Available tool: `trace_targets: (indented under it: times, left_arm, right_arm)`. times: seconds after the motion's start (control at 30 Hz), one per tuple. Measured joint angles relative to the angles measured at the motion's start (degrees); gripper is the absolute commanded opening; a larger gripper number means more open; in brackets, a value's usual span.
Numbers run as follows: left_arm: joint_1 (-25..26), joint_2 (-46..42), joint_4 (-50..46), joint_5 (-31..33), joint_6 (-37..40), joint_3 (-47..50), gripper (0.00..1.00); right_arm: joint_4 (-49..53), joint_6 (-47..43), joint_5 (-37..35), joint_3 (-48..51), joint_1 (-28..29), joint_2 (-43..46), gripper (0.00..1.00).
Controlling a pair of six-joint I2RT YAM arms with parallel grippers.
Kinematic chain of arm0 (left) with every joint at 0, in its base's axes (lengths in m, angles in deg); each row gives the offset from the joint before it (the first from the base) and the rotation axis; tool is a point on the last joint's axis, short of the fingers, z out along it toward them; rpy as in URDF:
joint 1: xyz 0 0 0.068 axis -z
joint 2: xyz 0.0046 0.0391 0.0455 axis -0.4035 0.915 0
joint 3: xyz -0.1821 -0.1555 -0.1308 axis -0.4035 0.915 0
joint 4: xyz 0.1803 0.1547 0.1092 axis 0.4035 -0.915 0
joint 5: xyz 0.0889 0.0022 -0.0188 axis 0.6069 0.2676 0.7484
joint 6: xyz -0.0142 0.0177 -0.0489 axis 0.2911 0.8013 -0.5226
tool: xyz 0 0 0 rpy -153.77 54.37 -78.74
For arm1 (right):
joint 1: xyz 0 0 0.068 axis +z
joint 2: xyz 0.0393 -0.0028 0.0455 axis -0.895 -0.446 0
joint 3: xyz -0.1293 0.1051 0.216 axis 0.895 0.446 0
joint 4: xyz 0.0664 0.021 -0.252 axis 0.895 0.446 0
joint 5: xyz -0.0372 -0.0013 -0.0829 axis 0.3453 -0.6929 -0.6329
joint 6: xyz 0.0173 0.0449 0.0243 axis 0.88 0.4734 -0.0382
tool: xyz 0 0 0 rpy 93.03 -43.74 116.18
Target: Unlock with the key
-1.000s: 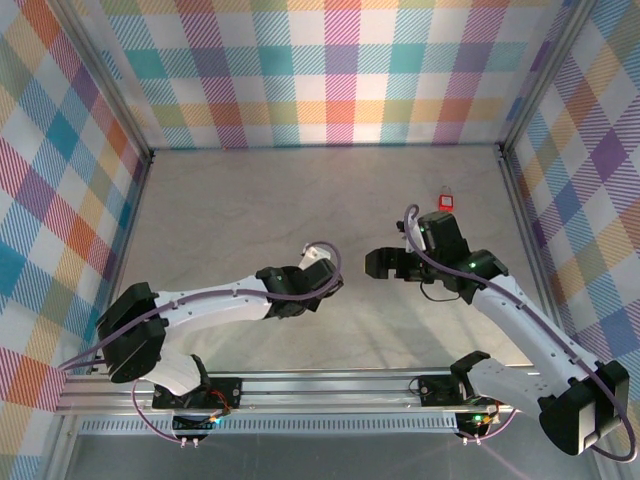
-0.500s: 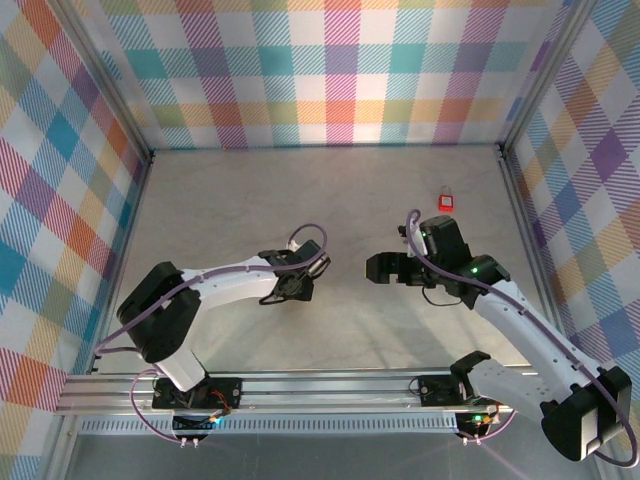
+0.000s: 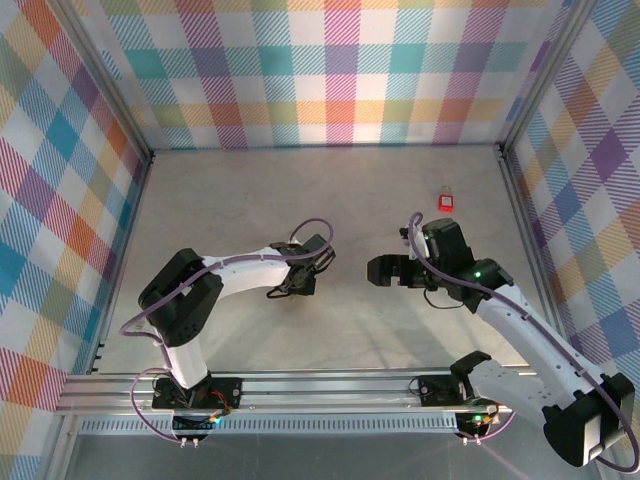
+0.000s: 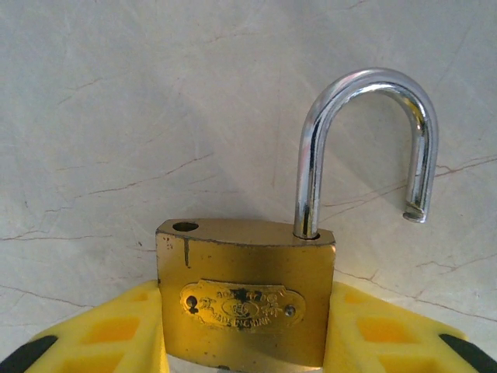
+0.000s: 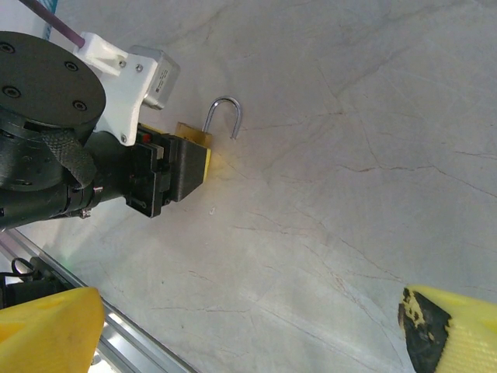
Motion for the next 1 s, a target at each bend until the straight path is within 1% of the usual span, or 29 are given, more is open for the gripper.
trace_targets:
  times: [0.03, 0.1, 0.13, 0.17, 0.33, 0.47, 0.6, 0.67, 0.73, 0.8, 0.93, 0.97, 1.0]
  left_arm:
    - [0.0, 0.2, -0.3, 0.0, -0.2, -0.2, 0.22]
    - [0.0, 0.4, -0.7, 0.0, -0.2, -0.6, 0.44]
    - [0.0, 0.4, -0.7, 0.0, -0.3, -0.6, 0.51]
    - [0.0, 0.4, -0.8, 0.0, -0.4, -0.6, 0.55]
    - [0.0, 0.2, -2.8, 0.2, -1.4, -1.4, 0.65]
    - [-0.1, -2.8, -4.8, 1.1, -1.7, -2.4, 0.70]
    - [-0.6, -11.6, -7.1, 1.5, -2.5, -2.4, 0.77]
    - [-2.1, -17.2, -7.8, 1.6, -3.1, -2.0, 0.87]
    - [-4.9, -24.0, -8.9, 2.0, -3.2, -1.1, 0.89]
    - [-9.7, -30.4, -10.1, 2.0, -3.3, 0.4, 0.90]
    - [-25.6, -41.8, -13.9, 0.4, -2.7, 4.7, 0.94]
    - [-28.9, -43.6, -14.8, 0.2, -2.5, 5.3, 0.94]
    - [-30.9, -44.7, -15.6, -0.3, -2.4, 5.7, 0.94]
  right_arm:
    - [0.0, 0.0, 0.0, 0.1, 0.0, 0.0, 0.97]
    - [0.0, 0.0, 0.0, 0.6, 0.0, 0.1, 0.97]
    - [0.0, 0.0, 0.0, 0.8, 0.0, 0.2, 0.97]
    - [0.1, 0.0, 0.0, 0.9, 0.0, 0.2, 0.97]
    - [0.1, 0.0, 0.0, 1.6, 0.0, 0.4, 0.97]
    - [0.6, 0.0, 0.0, 1.7, 0.0, 1.0, 0.98]
    - [1.5, -0.3, -0.3, 1.7, 0.0, 2.8, 0.98]
    - [1.9, -0.4, -0.5, 1.9, 0.0, 4.2, 1.00]
    - [2.0, -0.4, -0.5, 2.2, 0.0, 5.8, 1.00]
    - [2.0, -0.4, -0.4, 2.9, 0.0, 7.6, 1.00]
    - [2.2, -0.5, 0.1, 3.8, 0.0, 9.3, 1.00]
    - [2.2, -0.4, 0.3, 3.9, 0.0, 9.3, 1.00]
    - [2.2, -0.4, 0.5, 3.9, 0.0, 9.3, 1.00]
